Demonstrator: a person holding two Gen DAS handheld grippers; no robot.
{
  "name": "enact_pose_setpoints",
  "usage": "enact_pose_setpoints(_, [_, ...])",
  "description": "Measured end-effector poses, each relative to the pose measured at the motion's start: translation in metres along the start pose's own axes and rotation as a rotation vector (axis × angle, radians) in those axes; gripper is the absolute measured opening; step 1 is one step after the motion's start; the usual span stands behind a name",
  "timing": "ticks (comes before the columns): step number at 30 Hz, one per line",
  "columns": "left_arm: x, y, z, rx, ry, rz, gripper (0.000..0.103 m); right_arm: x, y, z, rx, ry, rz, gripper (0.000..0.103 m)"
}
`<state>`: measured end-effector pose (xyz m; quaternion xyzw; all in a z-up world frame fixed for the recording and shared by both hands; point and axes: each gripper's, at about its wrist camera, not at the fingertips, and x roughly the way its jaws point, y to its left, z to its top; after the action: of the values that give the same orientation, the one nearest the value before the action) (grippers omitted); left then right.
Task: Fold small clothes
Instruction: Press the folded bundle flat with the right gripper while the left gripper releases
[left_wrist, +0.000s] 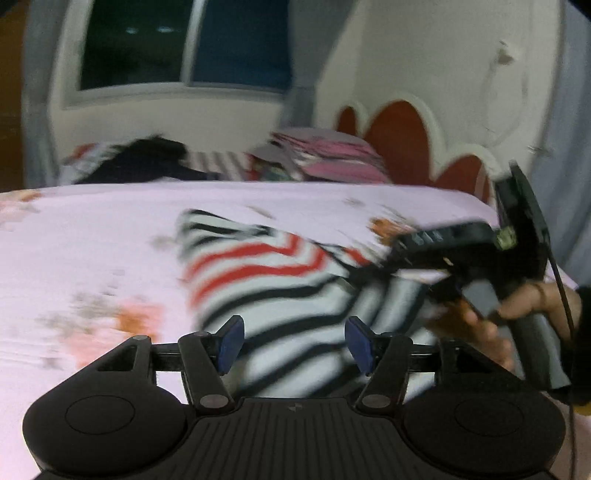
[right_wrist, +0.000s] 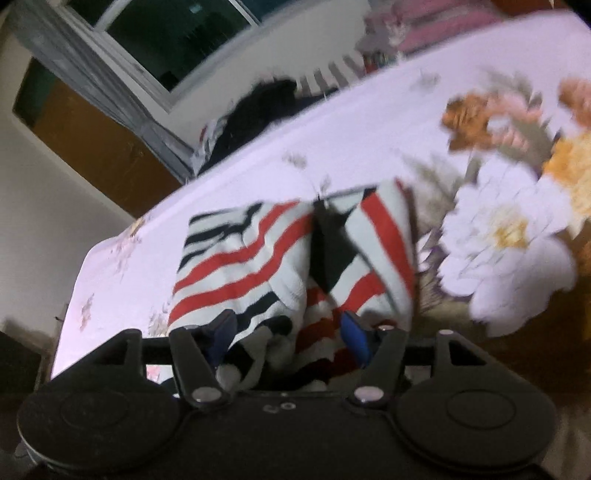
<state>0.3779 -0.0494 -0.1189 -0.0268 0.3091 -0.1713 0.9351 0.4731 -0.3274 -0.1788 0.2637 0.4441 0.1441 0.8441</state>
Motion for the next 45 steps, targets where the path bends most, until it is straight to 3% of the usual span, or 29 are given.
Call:
enact_pose_setpoints(3, [0.003,0.024,0.002,-0.049,0.005,0.056,0.06,0.018,-0.005,0.002,0.039,0.052,0.027,0.061])
enact_pose_setpoints(6, [0.011,0.044,0.001,-0.106,0.017,0.092,0.06,0.028,-0.001,0.002,0.014,0.055,0.006,0.05])
enact_pose_setpoints(8, [0.018,0.052,-0.001,-0.132,0.033,0.111,0.06,0.028,0.004,0.001,-0.009,0.042,0.007,0.034])
enact_pose_setpoints(11, [0.033,0.057,-0.002,-0.175,0.052,0.115,0.06,0.019,0.018,-0.003,-0.085,-0.006,-0.002,0.025])
enact_pose_setpoints(16, [0.051,0.049,0.002,-0.172,0.051,0.09,0.06,-0.016,0.048,-0.014,-0.257,-0.169,-0.058,0.023])
enact_pose_setpoints(21, [0.062,0.028,0.001,-0.142,0.072,0.025,0.06,-0.046,0.041,-0.03,-0.359,-0.262,-0.167,0.022])
enact_pose_setpoints(24, [0.07,0.017,-0.005,-0.135,0.103,-0.005,0.06,-0.035,0.008,-0.031,-0.263,-0.176,-0.175,0.023])
enact_pose_setpoints(27, [0.081,0.011,-0.011,-0.125,0.136,-0.01,0.06,-0.024,-0.007,-0.032,-0.202,-0.15,-0.177,0.028])
enact_pose_setpoints(34, [0.086,0.013,-0.013,-0.108,0.153,-0.013,0.067,-0.06,-0.013,-0.046,-0.142,-0.147,-0.129,0.038])
enact_pose_setpoints(39, [0.085,0.011,-0.016,-0.09,0.161,-0.017,0.067,-0.075,-0.017,-0.067,-0.116,-0.138,-0.142,0.034])
enact_pose_setpoints(41, [0.086,0.011,-0.018,-0.087,0.166,-0.017,0.067,-0.076,-0.019,-0.074,-0.112,-0.141,-0.156,0.026])
enact_pose_setpoints(45, [0.091,0.009,-0.022,-0.094,0.182,-0.02,0.07,-0.059,-0.022,-0.086,-0.158,-0.084,-0.25,0.022])
